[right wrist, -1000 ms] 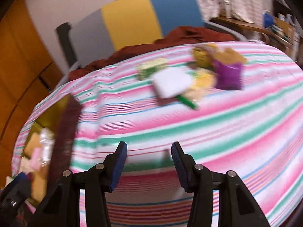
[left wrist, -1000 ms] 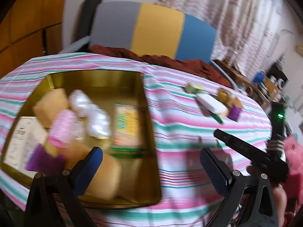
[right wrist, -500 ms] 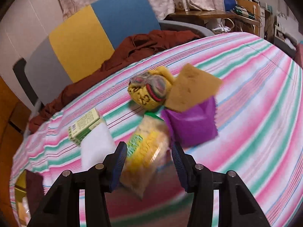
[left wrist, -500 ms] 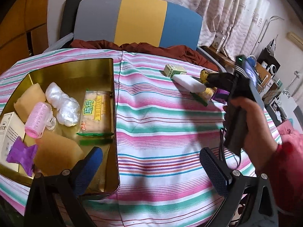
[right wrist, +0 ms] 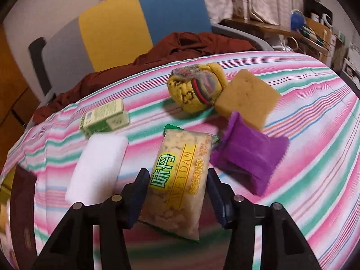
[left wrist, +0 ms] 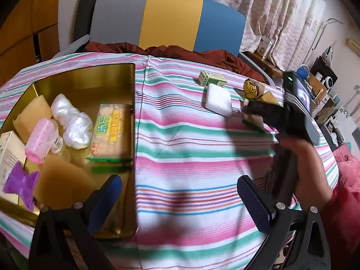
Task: Organize objects
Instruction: 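Grasp the second WEIDAN biscuit packet with the right gripper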
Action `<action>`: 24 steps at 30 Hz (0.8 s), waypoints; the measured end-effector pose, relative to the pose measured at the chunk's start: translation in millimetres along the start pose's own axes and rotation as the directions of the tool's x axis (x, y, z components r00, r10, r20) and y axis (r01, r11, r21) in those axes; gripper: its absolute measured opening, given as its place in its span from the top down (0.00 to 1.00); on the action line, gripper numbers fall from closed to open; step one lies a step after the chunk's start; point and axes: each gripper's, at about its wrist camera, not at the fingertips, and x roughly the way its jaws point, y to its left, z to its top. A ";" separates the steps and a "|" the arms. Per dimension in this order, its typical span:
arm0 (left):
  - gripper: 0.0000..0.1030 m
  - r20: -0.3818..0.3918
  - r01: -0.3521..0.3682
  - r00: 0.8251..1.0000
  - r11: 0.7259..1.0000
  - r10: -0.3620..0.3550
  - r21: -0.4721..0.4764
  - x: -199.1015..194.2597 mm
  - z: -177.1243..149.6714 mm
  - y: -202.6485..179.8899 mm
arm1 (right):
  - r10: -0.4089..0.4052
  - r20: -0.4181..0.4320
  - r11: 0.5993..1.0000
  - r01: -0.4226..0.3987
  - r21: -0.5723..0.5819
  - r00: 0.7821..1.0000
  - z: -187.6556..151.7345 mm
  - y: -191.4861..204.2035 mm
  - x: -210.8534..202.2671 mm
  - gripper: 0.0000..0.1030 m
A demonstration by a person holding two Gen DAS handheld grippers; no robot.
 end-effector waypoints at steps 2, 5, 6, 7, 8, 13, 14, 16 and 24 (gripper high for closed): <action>0.00 0.007 0.003 1.000 1.000 -0.003 0.007 3.1 6.4 -5.1 | 0.027 0.002 0.999 -0.027 -0.022 1.000 -6.8 -3.8 -6.5 0.50; 0.00 0.001 -0.038 0.999 0.999 0.038 0.013 14.5 21.1 -12.1 | 0.051 0.004 0.998 -0.051 -0.034 0.999 -12.3 -7.8 -9.7 0.50; 0.00 -0.007 -0.050 0.999 0.999 0.050 0.008 19.4 26.1 -13.2 | 0.056 0.007 0.998 -0.056 -0.035 0.998 -13.9 -10.1 -10.6 0.50; 0.00 -0.014 -0.064 0.998 0.998 0.064 0.000 24.2 31.7 -14.1 | 0.058 0.011 0.998 -0.058 -0.037 0.998 -14.6 -11.8 -10.5 0.50; 0.00 -0.020 -0.080 0.997 0.997 0.080 -0.011 29.7 38.2 -14.1 | 0.060 0.016 0.997 -0.060 -0.039 0.998 -17.1 -13.0 -12.0 0.50; 0.00 -0.089 -0.144 0.986 0.988 0.139 -0.056 43.9 56.1 -16.8 | 0.086 0.041 0.996 -0.085 -0.022 0.995 -24.2 -18.2 -18.1 0.50; 0.00 -0.106 -0.145 0.985 0.987 0.137 -0.072 40.4 54.5 -17.1 | 0.097 0.046 0.995 -0.097 -0.013 0.994 -24.7 -20.4 -18.4 0.50; 0.00 -0.066 -0.140 0.989 0.984 0.133 -0.108 23.5 49.1 -17.8 | 0.106 0.053 0.994 -0.106 -0.008 0.993 -24.1 -22.8 -17.5 0.50; 0.00 0.162 -0.136 0.979 0.989 0.124 0.062 12.5 77.6 -66.3 | 0.118 0.069 0.993 -0.118 0.002 0.991 -25.2 -26.1 -17.5 0.51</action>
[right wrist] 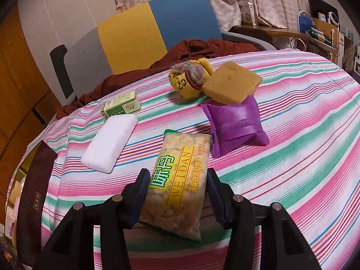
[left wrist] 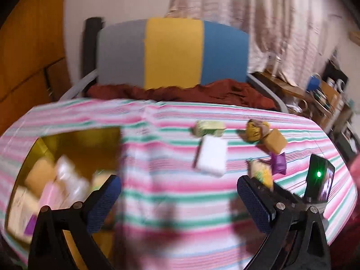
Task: Organize objects
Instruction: 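Grasp the second WEIDAN biscuit packet with the right gripper, then grasp the white foam block with the left gripper while the right holds the packet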
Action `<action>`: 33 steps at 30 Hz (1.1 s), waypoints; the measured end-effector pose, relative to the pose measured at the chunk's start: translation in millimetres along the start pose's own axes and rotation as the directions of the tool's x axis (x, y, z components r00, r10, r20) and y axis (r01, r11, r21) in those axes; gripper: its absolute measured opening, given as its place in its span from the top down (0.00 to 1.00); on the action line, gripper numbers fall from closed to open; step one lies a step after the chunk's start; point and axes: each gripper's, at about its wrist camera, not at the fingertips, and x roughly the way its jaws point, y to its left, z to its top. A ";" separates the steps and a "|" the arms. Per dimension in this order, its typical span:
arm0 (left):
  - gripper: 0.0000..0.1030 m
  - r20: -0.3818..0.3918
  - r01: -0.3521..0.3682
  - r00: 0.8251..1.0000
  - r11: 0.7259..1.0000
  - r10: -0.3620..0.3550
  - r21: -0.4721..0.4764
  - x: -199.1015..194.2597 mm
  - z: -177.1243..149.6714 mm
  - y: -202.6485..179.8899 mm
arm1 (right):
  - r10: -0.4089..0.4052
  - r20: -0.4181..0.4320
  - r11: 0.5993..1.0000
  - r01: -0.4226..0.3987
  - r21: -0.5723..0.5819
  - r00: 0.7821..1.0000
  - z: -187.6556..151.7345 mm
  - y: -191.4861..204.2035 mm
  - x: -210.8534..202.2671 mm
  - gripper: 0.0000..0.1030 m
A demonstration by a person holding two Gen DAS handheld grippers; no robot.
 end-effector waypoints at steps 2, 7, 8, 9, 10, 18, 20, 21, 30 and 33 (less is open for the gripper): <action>0.00 -0.038 0.037 0.999 0.998 -0.035 0.045 26.8 10.3 -16.9 | 0.003 0.004 1.000 -0.003 0.006 1.000 -0.6 -1.1 -0.4 0.52; 0.00 -0.159 0.066 0.987 0.974 -0.031 0.217 92.5 20.6 -52.4 | 0.015 0.015 0.999 -0.015 0.028 1.000 -1.1 -5.8 -2.4 0.54; 0.00 -0.165 0.031 0.986 0.969 0.011 0.245 102.9 21.2 -54.5 | 0.016 0.018 0.999 -0.016 0.035 1.000 -1.2 -7.2 -2.9 0.54; 0.00 -0.162 0.018 0.986 0.966 0.025 0.257 110.2 22.5 -56.5 | 0.014 0.022 0.999 -0.015 0.043 1.000 -1.5 -8.9 -3.5 0.55; 0.00 -0.160 0.028 0.987 0.964 0.015 0.266 116.7 24.3 -57.9 | 0.012 0.025 0.999 -0.014 0.048 1.000 -1.6 -9.9 -4.0 0.55; 0.08 -0.207 0.023 0.978 0.964 0.033 0.265 169.6 22.9 -55.4 | 0.016 0.031 0.998 -0.018 0.061 0.999 -2.2 -12.4 -4.8 0.56; 0.11 -0.220 0.053 0.975 0.970 0.001 0.238 177.5 17.2 -51.9 | 0.016 0.032 0.998 -0.018 0.063 0.999 -2.5 -12.8 -4.8 0.56; 0.12 -0.205 0.065 0.979 0.974 -0.020 0.217 176.0 15.4 -48.8 | 0.016 0.032 0.998 -0.018 0.062 0.999 -2.5 -12.7 -4.8 0.56; 0.40 -0.164 0.092 0.985 0.965 -0.052 0.244 164.1 6.9 -51.5 | 0.019 0.034 0.998 -0.021 0.063 0.999 -2.5 -12.8 -4.8 0.55; 0.44 -0.136 0.083 0.990 0.958 -0.047 0.275 155.5 0.3 -56.2 | 0.016 0.033 0.998 -0.018 0.060 0.999 -2.4 -12.8 -5.0 0.55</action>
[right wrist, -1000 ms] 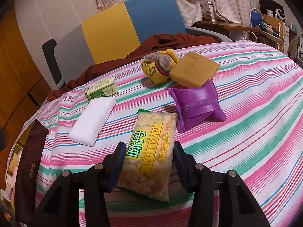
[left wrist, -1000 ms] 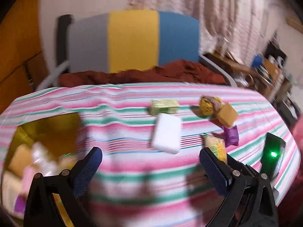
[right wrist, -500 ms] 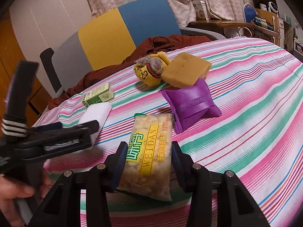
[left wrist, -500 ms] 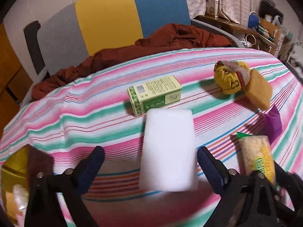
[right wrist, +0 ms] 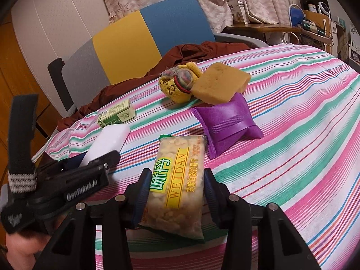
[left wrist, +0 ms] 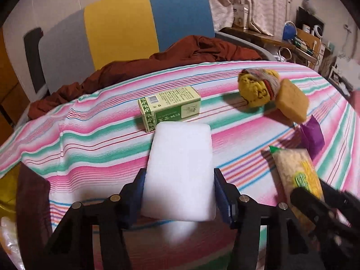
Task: Organize objects
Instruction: 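Grasp the white foam block with the left gripper while the right holds the packet, then carry the white foam block over the gold tray with the left gripper while the right holds the packet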
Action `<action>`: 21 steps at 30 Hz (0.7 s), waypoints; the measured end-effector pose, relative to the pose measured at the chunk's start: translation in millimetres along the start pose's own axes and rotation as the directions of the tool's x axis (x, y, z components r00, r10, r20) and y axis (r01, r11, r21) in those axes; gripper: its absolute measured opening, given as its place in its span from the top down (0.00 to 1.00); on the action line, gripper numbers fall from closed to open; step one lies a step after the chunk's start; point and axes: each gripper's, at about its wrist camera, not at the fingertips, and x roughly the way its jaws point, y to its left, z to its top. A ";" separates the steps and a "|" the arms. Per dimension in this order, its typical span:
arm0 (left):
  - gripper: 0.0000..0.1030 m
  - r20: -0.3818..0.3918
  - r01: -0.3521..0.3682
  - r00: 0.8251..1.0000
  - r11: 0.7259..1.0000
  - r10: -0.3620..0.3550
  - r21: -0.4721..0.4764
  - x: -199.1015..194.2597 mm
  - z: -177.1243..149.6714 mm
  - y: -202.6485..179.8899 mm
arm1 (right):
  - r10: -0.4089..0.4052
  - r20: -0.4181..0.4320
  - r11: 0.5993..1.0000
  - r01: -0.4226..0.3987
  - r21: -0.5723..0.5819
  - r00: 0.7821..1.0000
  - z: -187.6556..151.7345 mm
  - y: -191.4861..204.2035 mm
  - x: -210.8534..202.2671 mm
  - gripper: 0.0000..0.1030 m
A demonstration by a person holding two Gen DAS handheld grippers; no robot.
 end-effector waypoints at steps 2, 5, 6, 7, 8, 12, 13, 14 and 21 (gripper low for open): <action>0.45 0.017 -0.009 1.000 1.000 0.009 0.003 -4.2 -3.2 -0.5 | -0.008 0.001 1.000 0.008 -0.007 1.000 0.0 0.8 -0.4 0.55; 0.45 0.034 -0.024 0.999 0.999 0.026 -0.033 -10.2 -8.8 6.9 | -0.021 0.002 1.000 0.021 -0.019 1.000 0.3 3.0 -0.5 0.55; 0.45 0.040 -0.028 0.999 0.998 0.030 -0.050 -13.2 -11.6 9.8 | -0.027 0.003 0.999 0.027 -0.024 1.000 0.3 3.8 -0.6 0.56; 0.45 0.049 -0.026 0.998 0.998 0.030 -0.065 -16.9 -14.6 12.7 | -0.034 0.004 0.999 0.034 -0.029 0.999 0.3 4.9 -0.8 0.56; 0.45 0.063 -0.024 0.998 0.997 0.029 -0.078 -22.2 -18.4 15.6 | -0.045 0.007 0.998 0.045 -0.038 0.999 0.2 6.5 -1.0 0.55; 0.45 0.119 -0.042 0.991 0.994 0.054 -0.100 -42.1 -32.3 19.9 | -0.074 0.017 0.995 0.075 -0.058 0.997 -0.8 11.0 -1.6 0.55; 0.45 0.137 -0.050 0.989 0.994 0.063 -0.099 -48.4 -36.4 19.2 | -0.078 0.020 0.995 0.079 -0.062 0.997 -0.8 11.7 -1.8 0.55; 0.45 0.151 -0.052 0.986 0.994 0.066 -0.096 -52.9 -40.0 18.5 | -0.082 0.027 0.994 0.083 -0.071 0.996 -1.2 13.3 -2.8 0.56; 0.45 0.221 -0.051 0.973 0.994 0.072 -0.101 -78.9 -58.2 22.1 | -0.082 0.113 0.977 0.103 -0.189 0.990 -6.2 37.1 -17.3 0.57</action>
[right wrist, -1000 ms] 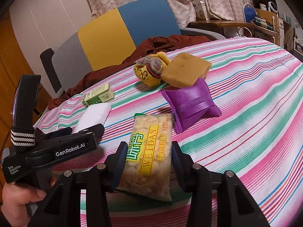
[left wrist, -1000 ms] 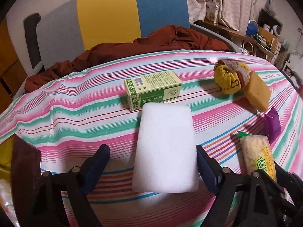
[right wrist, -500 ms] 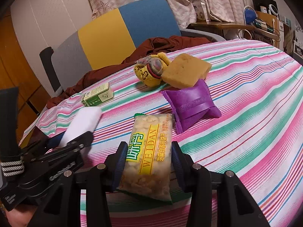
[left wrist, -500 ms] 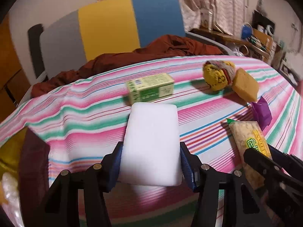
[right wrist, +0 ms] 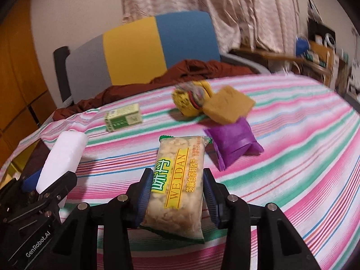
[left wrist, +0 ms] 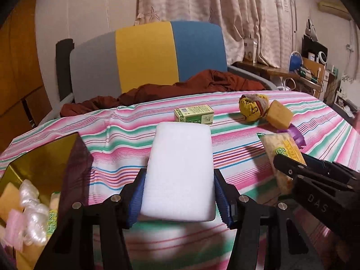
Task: Organize objects
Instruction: 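Carry the white foam block over the gold tray with the left gripper while the right holds the packet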
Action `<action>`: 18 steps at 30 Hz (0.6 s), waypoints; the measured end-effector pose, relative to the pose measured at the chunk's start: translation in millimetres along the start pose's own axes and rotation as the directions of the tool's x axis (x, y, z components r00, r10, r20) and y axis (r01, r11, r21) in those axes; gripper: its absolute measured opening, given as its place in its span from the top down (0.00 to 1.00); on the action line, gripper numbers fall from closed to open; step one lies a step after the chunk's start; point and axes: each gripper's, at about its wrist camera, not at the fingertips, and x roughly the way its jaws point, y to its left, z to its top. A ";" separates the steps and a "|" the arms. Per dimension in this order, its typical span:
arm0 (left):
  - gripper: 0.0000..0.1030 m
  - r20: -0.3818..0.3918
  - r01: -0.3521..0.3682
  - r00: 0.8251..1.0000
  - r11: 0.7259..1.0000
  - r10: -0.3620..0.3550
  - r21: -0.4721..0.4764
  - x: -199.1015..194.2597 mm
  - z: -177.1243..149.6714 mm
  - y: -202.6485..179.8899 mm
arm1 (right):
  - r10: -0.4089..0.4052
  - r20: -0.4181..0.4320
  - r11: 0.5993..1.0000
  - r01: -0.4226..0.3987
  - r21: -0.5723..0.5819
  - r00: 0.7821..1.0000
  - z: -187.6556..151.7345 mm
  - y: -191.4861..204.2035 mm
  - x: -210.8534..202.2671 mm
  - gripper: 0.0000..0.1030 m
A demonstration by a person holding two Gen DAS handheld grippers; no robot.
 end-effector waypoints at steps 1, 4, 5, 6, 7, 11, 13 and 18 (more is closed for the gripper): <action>0.45 0.006 0.002 1.000 1.000 -0.002 -0.006 -2.8 -1.5 1.5 | 0.000 0.006 1.000 0.000 -0.012 1.000 -0.2 2.5 -1.5 0.57; 0.45 0.027 0.002 1.000 1.000 -0.001 -0.022 -14.1 -5.9 7.2 | -0.001 0.011 0.999 0.001 -0.037 1.000 -0.7 7.3 -3.4 0.58; 0.45 0.034 0.002 0.999 1.000 -0.001 -0.027 -19.0 -6.8 9.2 | -0.004 0.010 0.999 0.004 -0.040 1.000 -1.2 8.2 -3.6 0.58; 0.45 0.038 0.001 0.999 0.999 0.000 -0.034 -23.3 -7.0 10.9 | -0.006 0.010 0.999 0.006 -0.041 1.000 -1.2 8.5 -3.3 0.58; 0.45 0.045 0.012 0.999 0.998 -0.009 -0.055 -30.3 -7.4 14.4 | -0.008 0.009 0.999 0.009 -0.041 1.000 -1.2 8.4 -3.1 0.58; 0.45 0.065 0.050 0.997 0.992 -0.043 -0.118 -55.1 -10.5 26.1 | -0.025 0.006 0.998 0.025 -0.055 1.000 -2.0 11.0 -2.1 0.58; 0.45 0.078 0.060 0.996 0.989 -0.050 -0.136 -66.4 -11.4 33.0 | -0.029 0.011 0.997 0.030 -0.069 1.000 -2.5 13.9 -3.4 0.58; 0.45 0.082 0.060 0.996 0.978 -0.044 -0.200 -87.7 -14.3 60.6 | -0.034 0.036 0.993 0.038 -0.115 0.999 -3.8 22.8 -8.5 0.58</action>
